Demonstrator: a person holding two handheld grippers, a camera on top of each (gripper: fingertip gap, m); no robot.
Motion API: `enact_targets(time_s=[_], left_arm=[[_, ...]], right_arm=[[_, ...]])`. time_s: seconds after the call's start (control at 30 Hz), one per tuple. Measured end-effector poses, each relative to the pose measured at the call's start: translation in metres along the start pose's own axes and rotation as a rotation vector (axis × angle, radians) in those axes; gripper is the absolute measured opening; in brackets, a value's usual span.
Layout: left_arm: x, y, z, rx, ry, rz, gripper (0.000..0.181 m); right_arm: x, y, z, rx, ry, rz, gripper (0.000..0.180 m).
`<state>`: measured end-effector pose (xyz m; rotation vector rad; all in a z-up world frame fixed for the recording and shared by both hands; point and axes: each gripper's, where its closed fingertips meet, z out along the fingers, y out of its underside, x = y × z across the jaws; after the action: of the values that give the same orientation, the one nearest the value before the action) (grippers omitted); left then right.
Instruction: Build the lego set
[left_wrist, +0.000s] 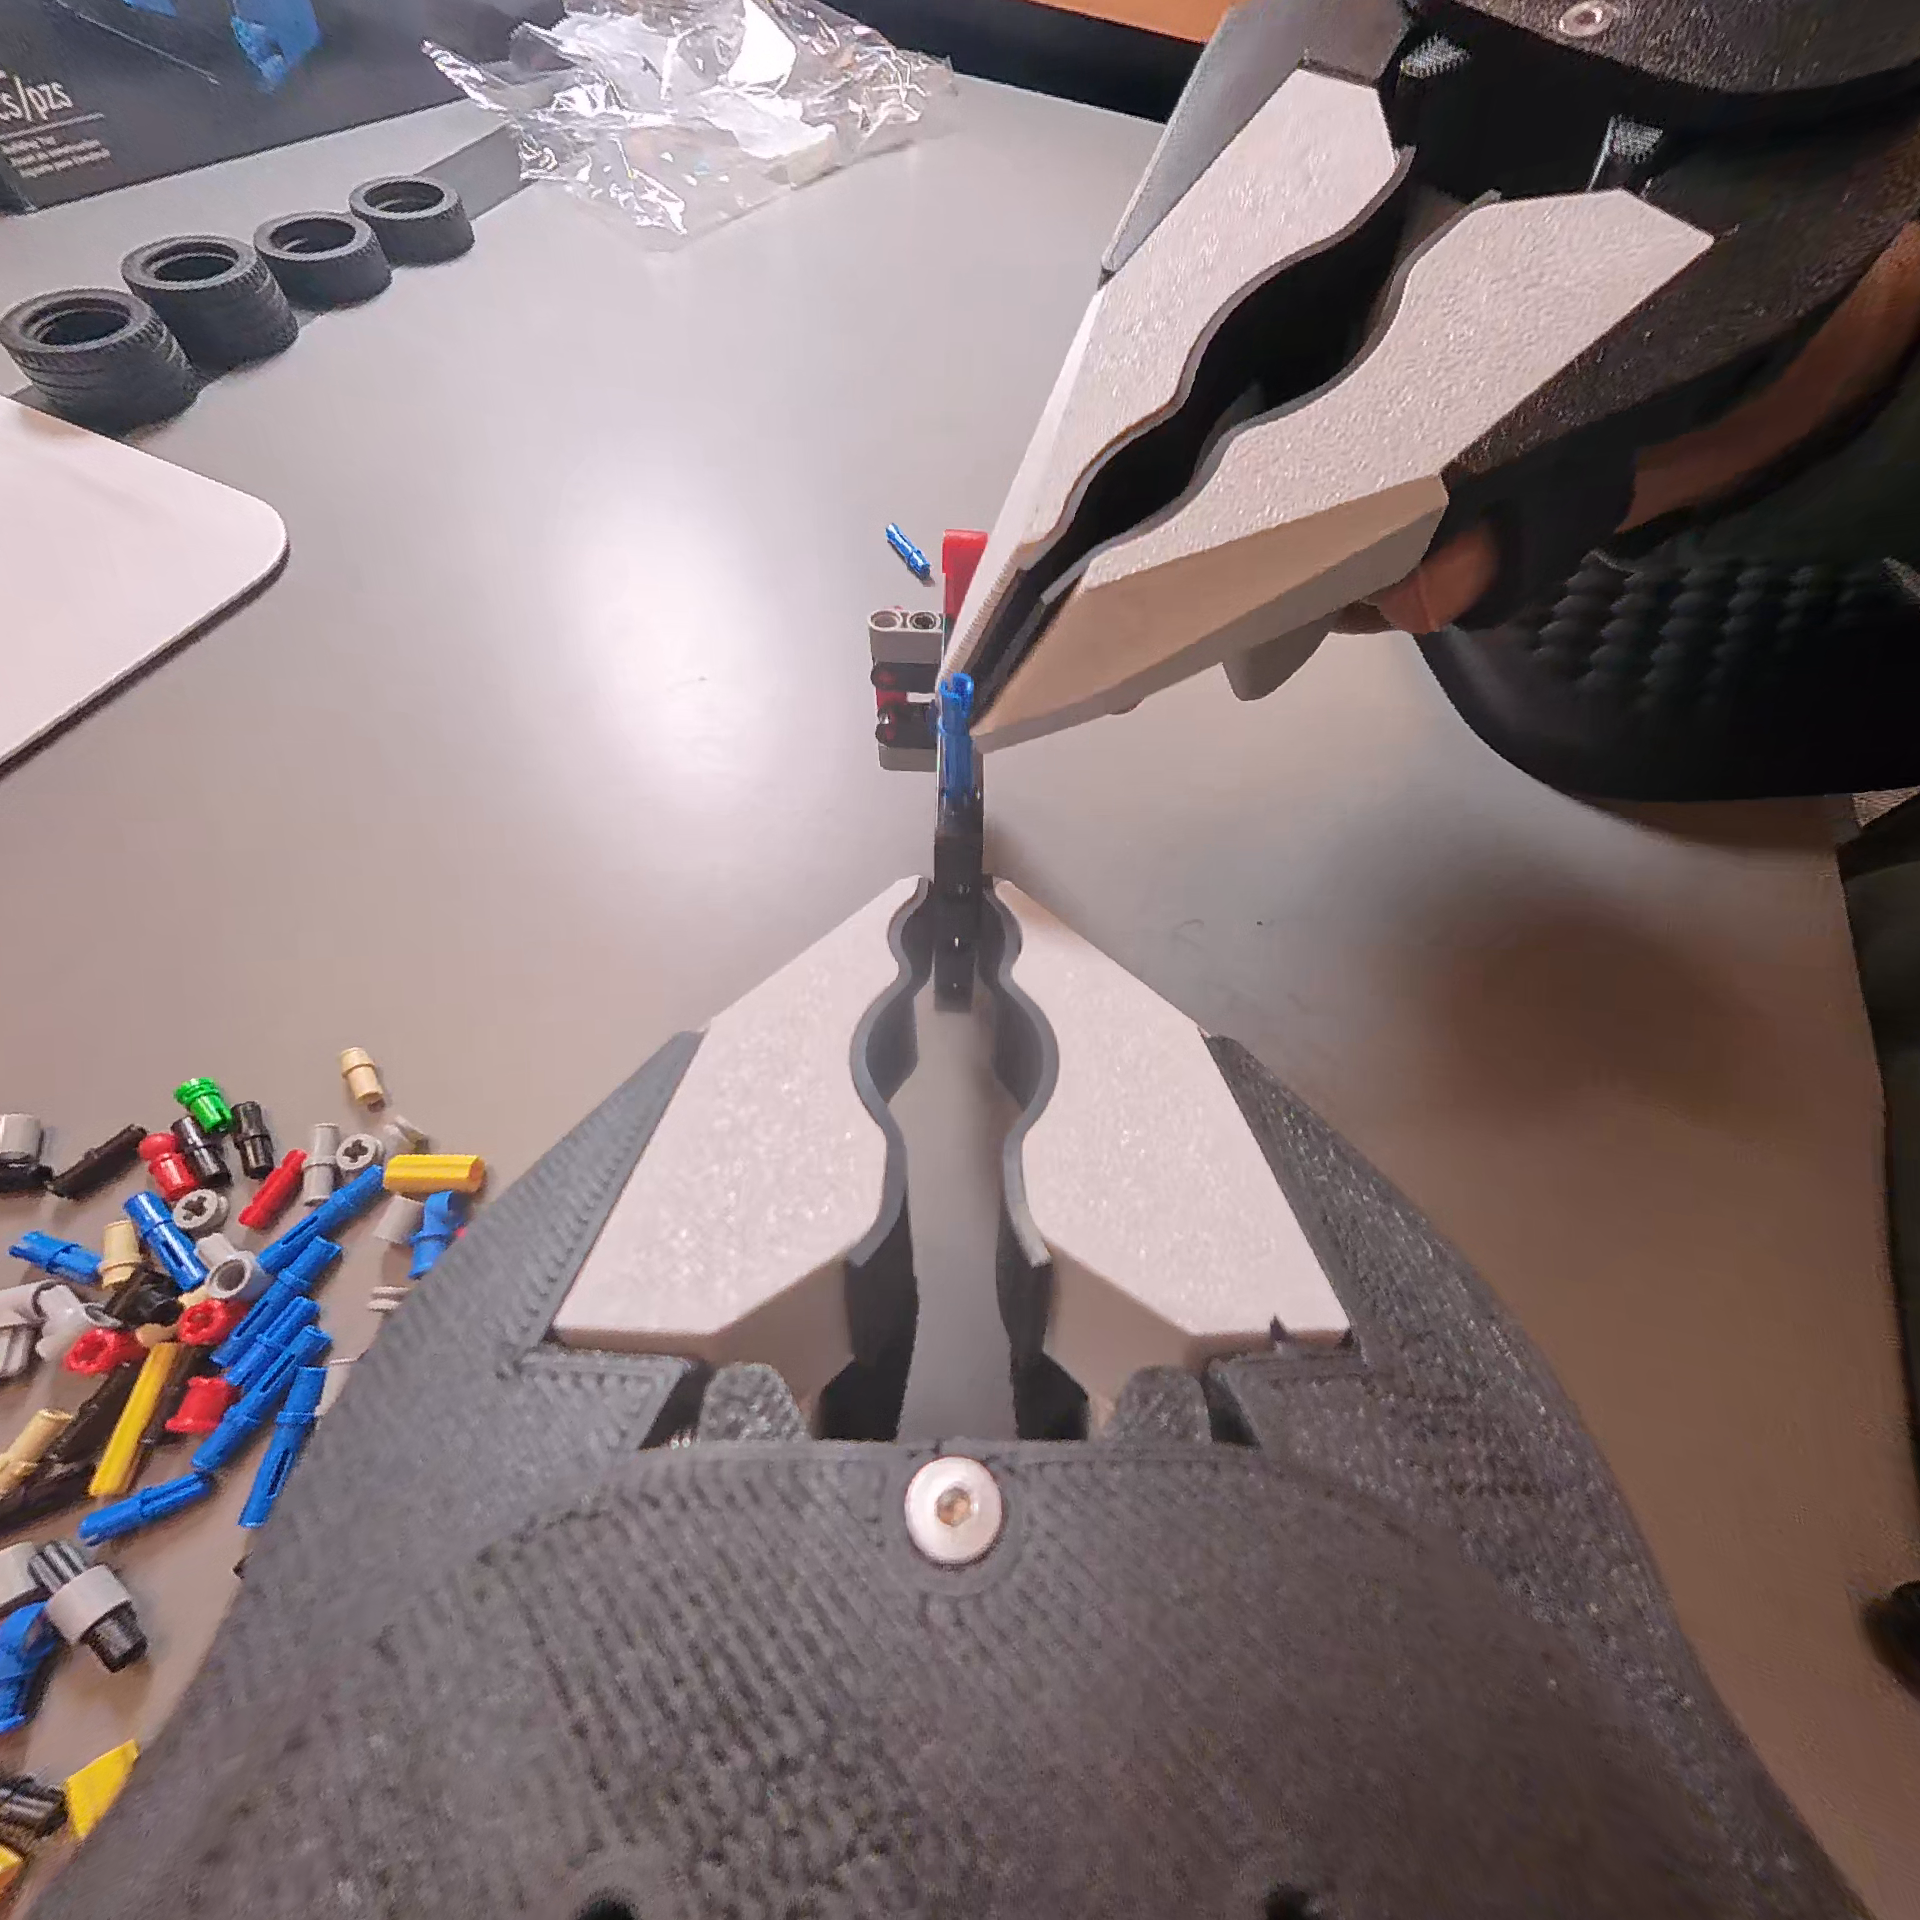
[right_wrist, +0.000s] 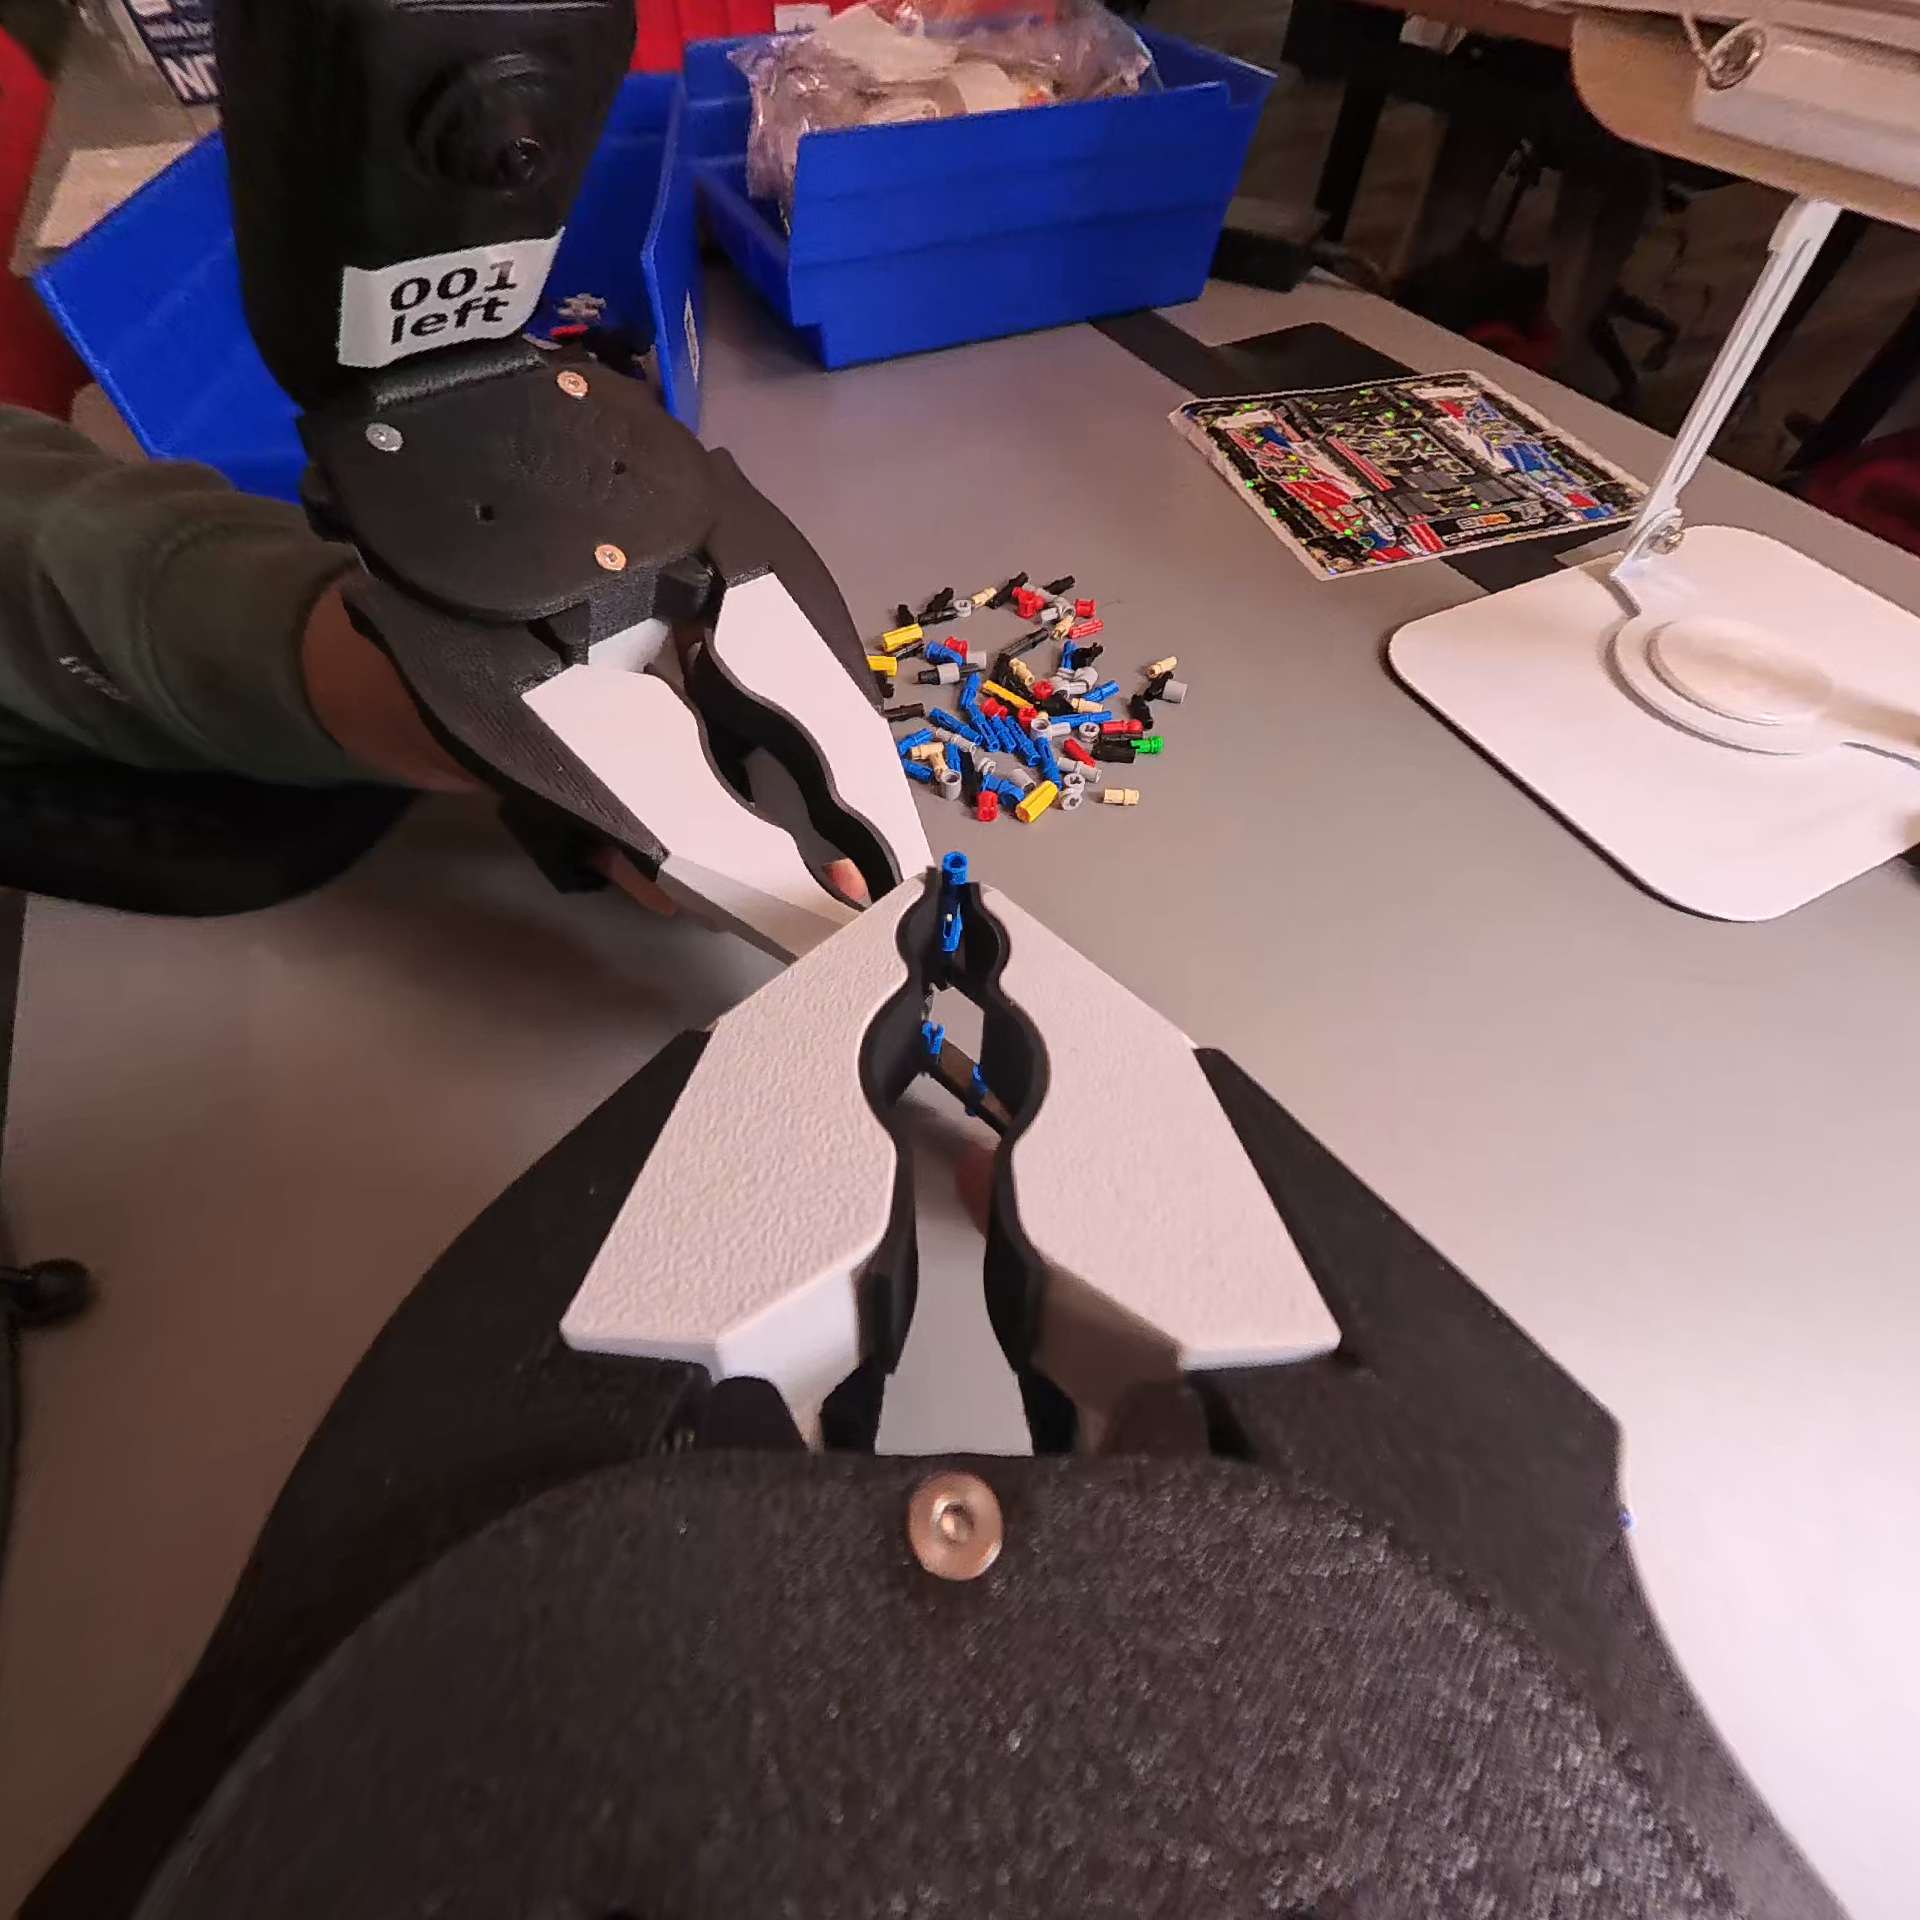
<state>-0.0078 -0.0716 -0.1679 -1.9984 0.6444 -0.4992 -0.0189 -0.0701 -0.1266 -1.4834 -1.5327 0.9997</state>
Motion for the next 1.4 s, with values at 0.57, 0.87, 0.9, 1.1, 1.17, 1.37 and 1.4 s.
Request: enact_targets(time_s=[0.57,0.87,0.9,1.1,1.17,1.37,1.4], left_arm=[[-0.001,0.006,0.006,0.003,0.001,0.011,0.007],[-0.002,0.004,0.005,0.009,-0.007,0.038,0.006],[-0.002,0.004,0.005,0.005,-0.019,0.052,0.006],[-0.004,0.005,0.003,-0.005,-0.048,0.094,0.007],[-0.005,0.003,0.002,0.0,-0.064,0.108,0.007],[-0.018,-0.014,-0.012,0.033,-0.143,0.155,0.006],[-0.022,-0.013,-0.015,0.041,-0.133,0.12,0.006]], right_arm=[[-0.003,0.011,0.003,-0.001,0.01,-0.062,0.0],[-0.002,0.012,0.004,-0.099,0.024,-0.115,0.0],[-0.003,0.012,0.004,-0.127,0.027,-0.138,0.0],[-0.006,0.013,0.006,-0.245,0.008,-0.193,0.0],[-0.004,0.016,0.005,-0.28,0.012,-0.213,0.0],[0.005,0.014,0.0,-0.267,0.026,-0.221,0.0],[0.004,0.014,-0.002,-0.278,0.017,-0.223,0.0]])
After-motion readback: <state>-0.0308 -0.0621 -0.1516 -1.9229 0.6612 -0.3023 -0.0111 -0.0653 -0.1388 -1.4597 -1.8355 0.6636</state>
